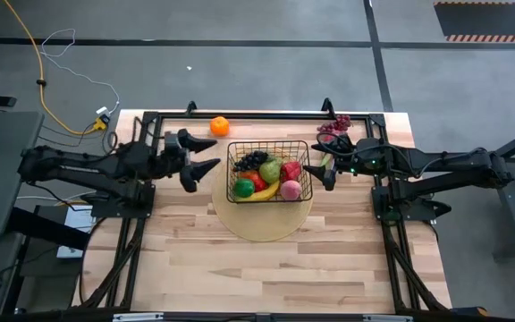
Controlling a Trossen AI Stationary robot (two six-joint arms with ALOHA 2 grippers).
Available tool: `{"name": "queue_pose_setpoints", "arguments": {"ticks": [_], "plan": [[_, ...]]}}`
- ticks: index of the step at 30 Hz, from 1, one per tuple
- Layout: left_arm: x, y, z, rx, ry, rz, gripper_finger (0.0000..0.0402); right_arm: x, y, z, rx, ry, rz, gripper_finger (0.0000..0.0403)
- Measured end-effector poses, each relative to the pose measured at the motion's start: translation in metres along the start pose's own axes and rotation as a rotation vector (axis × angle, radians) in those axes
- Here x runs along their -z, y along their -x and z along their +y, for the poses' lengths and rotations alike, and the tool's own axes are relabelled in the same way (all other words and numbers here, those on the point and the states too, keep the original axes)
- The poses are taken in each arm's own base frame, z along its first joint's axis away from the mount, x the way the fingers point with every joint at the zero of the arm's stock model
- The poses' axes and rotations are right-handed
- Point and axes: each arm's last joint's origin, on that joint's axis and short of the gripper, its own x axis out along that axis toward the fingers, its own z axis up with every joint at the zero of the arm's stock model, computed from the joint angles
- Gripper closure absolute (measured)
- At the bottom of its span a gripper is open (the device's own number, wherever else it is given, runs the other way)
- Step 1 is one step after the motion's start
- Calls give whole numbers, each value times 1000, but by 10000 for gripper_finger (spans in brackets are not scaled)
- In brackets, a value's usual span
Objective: Build produce basket
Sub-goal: Put the dragon fruit into the wire basket
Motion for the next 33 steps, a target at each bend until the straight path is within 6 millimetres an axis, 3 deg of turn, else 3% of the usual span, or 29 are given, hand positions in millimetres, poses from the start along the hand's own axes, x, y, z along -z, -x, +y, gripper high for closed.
{"name": "queue_pose_setpoints", "arguments": {"ticks": [5,10,15,19,22,26,33], "plan": [[-3,12,3,-2,-32,-17,76,-1,0,0,-2,-18,-7,15],[-5,14,3,1,-43,-29,76,-5,0,-2,92,-176,-85,15],[-5,14,3,0,-44,-26,76,-19,5,-21,377,-382,-103,15],[-5,14,4,-2,-45,-25,76,-24,14,-52,708,-542,57,15],[-4,14,4,-7,-47,-21,76,-13,16,-75,909,-632,190,15],[-4,14,4,-10,-49,-13,76,9,5,-96,955,-781,300,15],[-3,14,4,-12,-52,-7,76,46,-20,-123,1033,-943,238,15]]}}
